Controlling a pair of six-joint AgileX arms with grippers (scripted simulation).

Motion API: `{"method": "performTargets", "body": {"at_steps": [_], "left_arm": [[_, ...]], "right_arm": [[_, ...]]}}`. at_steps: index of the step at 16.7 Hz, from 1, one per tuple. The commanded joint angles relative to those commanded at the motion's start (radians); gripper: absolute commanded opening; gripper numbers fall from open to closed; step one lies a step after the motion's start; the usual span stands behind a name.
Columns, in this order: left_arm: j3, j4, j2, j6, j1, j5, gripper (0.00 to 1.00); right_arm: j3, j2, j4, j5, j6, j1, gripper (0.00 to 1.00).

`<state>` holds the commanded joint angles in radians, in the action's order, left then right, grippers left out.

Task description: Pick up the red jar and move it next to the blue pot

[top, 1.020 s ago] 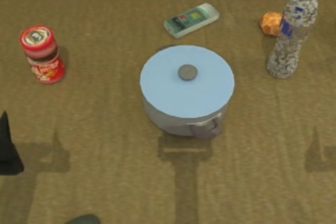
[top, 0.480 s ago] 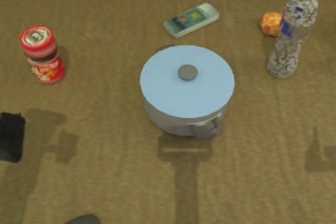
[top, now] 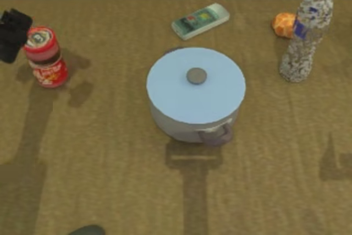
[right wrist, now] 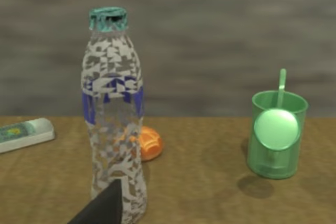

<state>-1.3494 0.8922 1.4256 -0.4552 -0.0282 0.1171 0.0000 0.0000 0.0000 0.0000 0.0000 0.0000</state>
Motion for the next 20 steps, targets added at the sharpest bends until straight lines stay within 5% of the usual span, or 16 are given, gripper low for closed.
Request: {"method": "performTargets", "body": {"at_steps": [11, 20], "left_arm": [[-0.951, 0.438, 0.903, -0.305, 0.019, -0.015, 1.00], [-1.153, 0.574, 1.126, -0.370, 0.031, -0.031, 1.00]], "right_arm": [[0.000, 0.000, 0.000, 0.000, 0.000, 0.000, 1.00], [0.000, 0.000, 0.000, 0.000, 0.000, 0.000, 1.00]]}}
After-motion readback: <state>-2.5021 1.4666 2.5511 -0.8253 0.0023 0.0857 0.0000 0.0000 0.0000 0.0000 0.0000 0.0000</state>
